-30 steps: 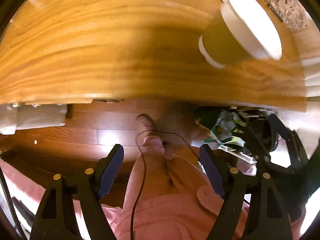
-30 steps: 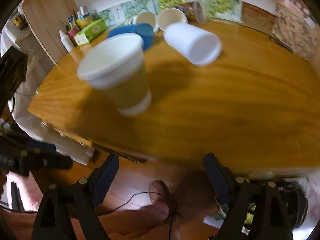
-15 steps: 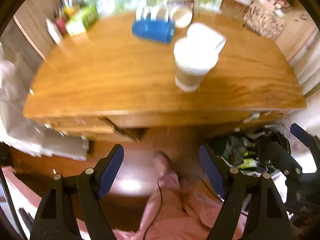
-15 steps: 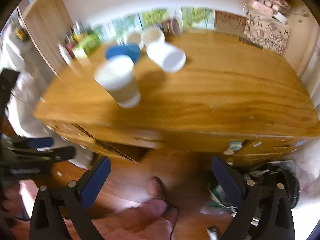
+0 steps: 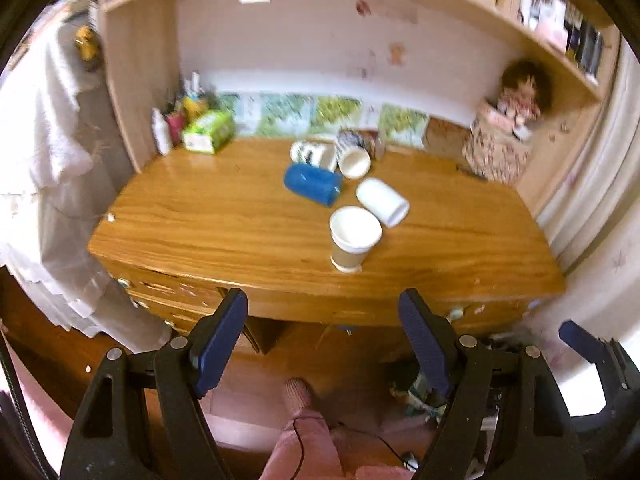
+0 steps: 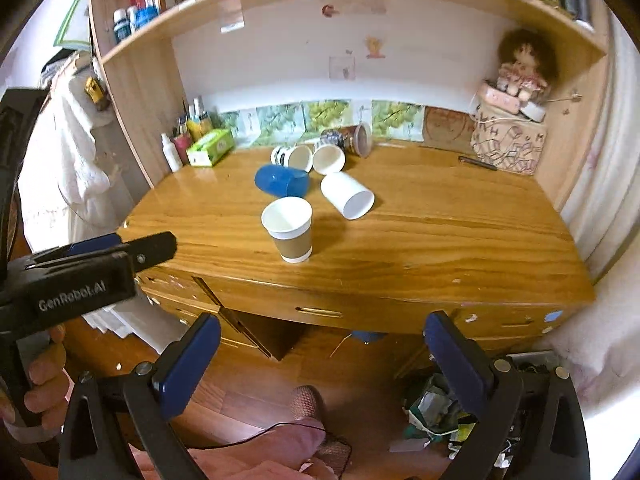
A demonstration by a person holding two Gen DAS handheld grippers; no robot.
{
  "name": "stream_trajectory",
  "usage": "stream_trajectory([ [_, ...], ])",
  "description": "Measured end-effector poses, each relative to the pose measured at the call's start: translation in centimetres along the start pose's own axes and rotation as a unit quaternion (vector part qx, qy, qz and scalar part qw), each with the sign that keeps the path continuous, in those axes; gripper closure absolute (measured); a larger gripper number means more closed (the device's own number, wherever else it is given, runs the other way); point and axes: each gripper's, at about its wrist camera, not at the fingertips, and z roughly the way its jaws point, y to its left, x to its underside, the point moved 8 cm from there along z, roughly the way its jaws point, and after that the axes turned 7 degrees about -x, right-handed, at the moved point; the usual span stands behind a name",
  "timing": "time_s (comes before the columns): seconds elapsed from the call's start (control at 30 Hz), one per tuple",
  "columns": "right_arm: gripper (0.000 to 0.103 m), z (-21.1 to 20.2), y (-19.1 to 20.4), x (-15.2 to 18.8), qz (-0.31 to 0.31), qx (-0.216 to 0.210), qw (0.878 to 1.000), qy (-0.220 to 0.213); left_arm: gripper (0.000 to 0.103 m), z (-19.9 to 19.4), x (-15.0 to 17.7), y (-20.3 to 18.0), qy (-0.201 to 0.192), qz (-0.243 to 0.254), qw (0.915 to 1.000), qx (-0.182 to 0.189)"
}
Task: Flip cup upright
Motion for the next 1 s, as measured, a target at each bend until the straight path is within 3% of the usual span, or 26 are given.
stream_trajectory([
  [0.23,0.001,-4.3,-0.4,0.0,0.043,-0.009,0.998,-0.039,0.021,-4.9,0.0,-0.4,-0.079,-0.005,0.9968,-0.009],
  [0.5,0.001,-8.9,-0.9,-0.4,0.059,0.013,0.990,-0.128,0.015,-8.5,-0.6,-0.9,-0.159,0.001,0.9871,-0.010],
  [0.77,0.001,-10.9,-1.3,-0.9,0.074,0.013,0.979,-0.187,0.014,-8.7,-0.1,-0.2,-0.162,-0.017,0.9865,-0.019],
  [1.0,0.001,-9.9,-0.9,-1.0,0.064,0.002,0.983,-0.171,0.014,-8.4,0.1,0.2,-0.158,-0.034,0.9866,-0.025],
])
